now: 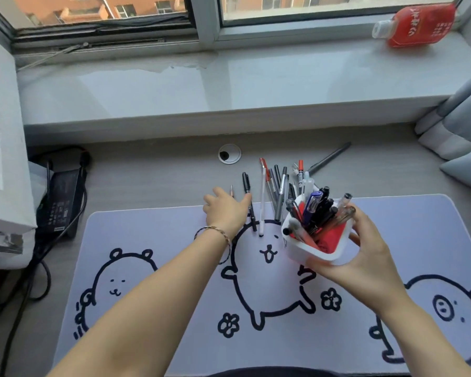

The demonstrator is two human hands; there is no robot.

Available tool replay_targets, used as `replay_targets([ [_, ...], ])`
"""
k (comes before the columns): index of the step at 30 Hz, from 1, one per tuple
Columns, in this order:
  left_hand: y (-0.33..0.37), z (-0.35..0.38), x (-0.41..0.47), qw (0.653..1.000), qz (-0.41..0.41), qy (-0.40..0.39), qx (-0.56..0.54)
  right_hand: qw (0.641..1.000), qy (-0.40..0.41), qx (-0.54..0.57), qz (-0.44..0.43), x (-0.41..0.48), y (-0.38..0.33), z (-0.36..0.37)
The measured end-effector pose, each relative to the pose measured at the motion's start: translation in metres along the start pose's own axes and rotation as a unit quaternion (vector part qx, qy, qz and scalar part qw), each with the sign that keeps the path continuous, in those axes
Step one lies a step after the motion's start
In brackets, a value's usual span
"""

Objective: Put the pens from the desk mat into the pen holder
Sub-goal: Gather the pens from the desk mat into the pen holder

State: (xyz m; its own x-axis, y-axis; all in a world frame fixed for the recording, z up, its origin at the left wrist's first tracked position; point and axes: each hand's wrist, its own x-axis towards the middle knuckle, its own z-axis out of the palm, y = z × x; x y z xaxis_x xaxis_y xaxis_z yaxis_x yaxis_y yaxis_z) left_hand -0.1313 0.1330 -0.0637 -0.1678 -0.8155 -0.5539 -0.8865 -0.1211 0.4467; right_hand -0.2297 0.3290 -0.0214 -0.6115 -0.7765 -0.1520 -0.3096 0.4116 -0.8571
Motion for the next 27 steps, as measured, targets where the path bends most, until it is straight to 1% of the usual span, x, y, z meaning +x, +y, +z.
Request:
replay_targets([
  [2,0.003,0.014,0.009,0.999,0.016,0.016,0.029,1.000,-0.003,-0.002,0.000,0.001,0.002,0.000],
  [5,0.007,0.028,0.018,0.993,0.087,0.046,0.064,1.000,-0.004,0.001,0.008,-0.001,0.004,0.003],
  [7,0.006,0.031,0.023,0.989,0.120,0.043,0.079,1.000,-0.004,0.001,0.017,-0.002,0.006,0.004],
  [10,-0.001,0.029,0.025,0.985,0.142,0.034,0.092,1.000,-0.009,0.003,0.025,-0.005,0.007,0.005],
  [11,-0.003,0.026,0.024,0.988,0.138,0.023,0.063,1.000,-0.012,-0.001,0.026,-0.006,0.008,0.005],
  [13,-0.004,0.016,0.012,0.990,0.113,-0.006,-0.078,1.000,-0.014,-0.016,0.022,-0.007,0.009,0.005],
  [15,0.000,0.001,-0.005,0.963,0.138,-0.005,-0.230,1.000,-0.010,-0.021,0.019,-0.007,0.010,0.005],
  [16,0.004,-0.009,-0.017,0.940,0.171,0.010,-0.296,1.000,-0.010,-0.023,0.018,-0.008,0.009,0.005],
  [18,0.011,-0.030,-0.043,0.876,0.248,0.041,-0.412,0.999,-0.014,-0.026,0.013,-0.009,0.006,0.008],
  [19,0.014,-0.040,-0.058,0.844,0.284,0.052,-0.453,0.999,-0.018,-0.029,0.009,-0.009,0.004,0.010],
  [21,0.019,-0.054,-0.083,0.795,0.339,0.052,-0.500,0.999,-0.028,-0.031,0.010,-0.010,-0.002,0.015],
  [22,0.020,-0.056,-0.093,0.781,0.354,0.042,-0.513,0.999,-0.034,-0.033,0.012,-0.011,-0.004,0.018],
  [23,0.019,-0.054,-0.101,0.774,0.364,0.026,-0.517,0.998,-0.040,-0.036,0.011,-0.011,-0.006,0.021],
  [24,0.016,-0.048,-0.107,0.778,0.370,0.012,-0.507,0.998,-0.044,-0.039,0.003,-0.012,-0.008,0.024],
  [27,0.002,-0.029,-0.114,0.826,0.368,0.010,-0.427,0.998,-0.041,-0.050,-0.022,-0.014,-0.013,0.029],
])
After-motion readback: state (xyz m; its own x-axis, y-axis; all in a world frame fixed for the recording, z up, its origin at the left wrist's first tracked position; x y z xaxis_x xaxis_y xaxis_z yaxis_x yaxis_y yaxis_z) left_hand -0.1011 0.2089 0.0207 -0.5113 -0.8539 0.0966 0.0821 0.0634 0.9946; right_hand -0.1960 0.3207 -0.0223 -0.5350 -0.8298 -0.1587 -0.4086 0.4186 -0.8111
